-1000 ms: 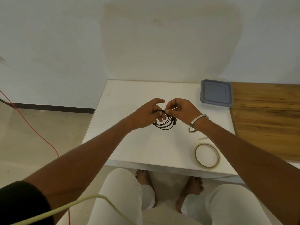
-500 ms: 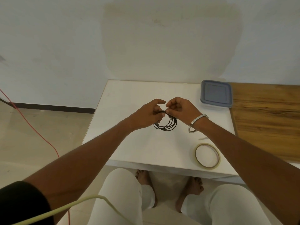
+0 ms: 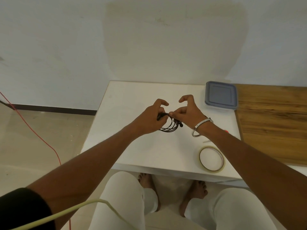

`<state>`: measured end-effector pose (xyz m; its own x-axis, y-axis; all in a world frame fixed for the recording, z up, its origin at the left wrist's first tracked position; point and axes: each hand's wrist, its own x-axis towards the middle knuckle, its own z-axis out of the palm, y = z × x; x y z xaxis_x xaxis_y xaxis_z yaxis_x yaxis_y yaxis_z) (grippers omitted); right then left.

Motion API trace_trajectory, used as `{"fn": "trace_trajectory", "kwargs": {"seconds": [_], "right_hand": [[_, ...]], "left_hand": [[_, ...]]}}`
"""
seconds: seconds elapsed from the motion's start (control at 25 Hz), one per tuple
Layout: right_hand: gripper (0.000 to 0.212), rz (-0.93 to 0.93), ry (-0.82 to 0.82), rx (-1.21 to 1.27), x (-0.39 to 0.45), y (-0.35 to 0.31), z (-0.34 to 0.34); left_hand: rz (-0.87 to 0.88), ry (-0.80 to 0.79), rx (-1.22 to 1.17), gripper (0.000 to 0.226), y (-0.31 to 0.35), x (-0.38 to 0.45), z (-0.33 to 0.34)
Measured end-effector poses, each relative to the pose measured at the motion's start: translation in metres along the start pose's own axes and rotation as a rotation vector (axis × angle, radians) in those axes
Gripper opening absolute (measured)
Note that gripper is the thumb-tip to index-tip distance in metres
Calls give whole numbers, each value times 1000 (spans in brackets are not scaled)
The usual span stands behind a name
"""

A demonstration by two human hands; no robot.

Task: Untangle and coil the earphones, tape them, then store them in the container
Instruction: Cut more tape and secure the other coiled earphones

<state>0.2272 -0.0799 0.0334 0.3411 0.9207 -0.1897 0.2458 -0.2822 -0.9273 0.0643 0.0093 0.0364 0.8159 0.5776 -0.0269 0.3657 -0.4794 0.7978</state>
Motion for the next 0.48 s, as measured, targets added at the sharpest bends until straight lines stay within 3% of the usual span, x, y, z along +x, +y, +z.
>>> {"fn": "trace_trajectory", "kwargs": {"seconds": [0.32, 0.48], "right_hand": [[3, -148, -39, -229, 2, 1, 1], [14, -132, -73, -352, 4, 4, 2]], "left_hand": [[-82, 12, -65, 34, -2, 0, 4], [-52, 4, -16, 32, -2, -1, 4]]}}
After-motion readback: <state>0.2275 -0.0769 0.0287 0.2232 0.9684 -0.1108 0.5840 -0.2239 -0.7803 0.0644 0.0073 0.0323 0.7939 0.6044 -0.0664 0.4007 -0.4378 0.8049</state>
